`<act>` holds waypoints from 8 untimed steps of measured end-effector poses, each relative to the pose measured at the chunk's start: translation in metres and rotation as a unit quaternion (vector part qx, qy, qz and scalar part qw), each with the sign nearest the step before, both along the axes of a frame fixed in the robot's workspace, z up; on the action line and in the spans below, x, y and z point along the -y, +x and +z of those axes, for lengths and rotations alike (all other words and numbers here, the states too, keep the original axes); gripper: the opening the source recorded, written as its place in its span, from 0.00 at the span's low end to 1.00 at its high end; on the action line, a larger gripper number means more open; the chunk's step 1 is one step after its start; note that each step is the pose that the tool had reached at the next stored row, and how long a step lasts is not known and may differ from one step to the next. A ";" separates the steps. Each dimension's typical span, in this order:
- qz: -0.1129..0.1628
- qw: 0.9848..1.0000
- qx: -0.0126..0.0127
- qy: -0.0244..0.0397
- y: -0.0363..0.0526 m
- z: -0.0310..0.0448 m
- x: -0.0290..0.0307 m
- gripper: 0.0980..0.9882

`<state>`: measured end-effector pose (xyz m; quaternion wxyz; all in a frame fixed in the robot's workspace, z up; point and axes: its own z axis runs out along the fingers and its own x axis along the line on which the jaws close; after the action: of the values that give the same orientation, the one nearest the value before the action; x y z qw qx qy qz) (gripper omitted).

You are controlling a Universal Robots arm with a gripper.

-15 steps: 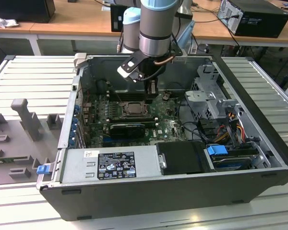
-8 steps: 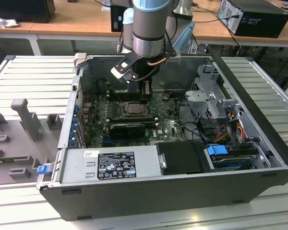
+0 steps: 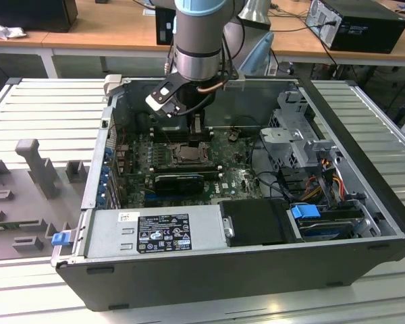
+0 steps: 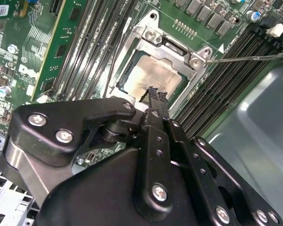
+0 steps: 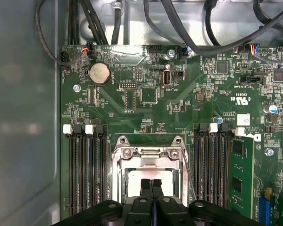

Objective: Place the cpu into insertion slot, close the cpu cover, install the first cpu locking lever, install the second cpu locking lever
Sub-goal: 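Close the cpu cover, then install the first cpu locking lever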

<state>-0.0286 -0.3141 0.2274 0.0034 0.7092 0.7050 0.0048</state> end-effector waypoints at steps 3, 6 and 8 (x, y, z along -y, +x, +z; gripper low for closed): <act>0.000 1.000 0.000 0.000 -0.0015 0.0000 0.0000 0.01; 0.000 1.000 0.000 0.000 -0.0034 0.0001 0.0000 0.01; 0.000 1.000 0.000 -0.002 -0.0035 0.0050 0.0000 0.01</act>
<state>-0.0321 -0.3141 0.2324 0.0047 0.7092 0.7050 0.0035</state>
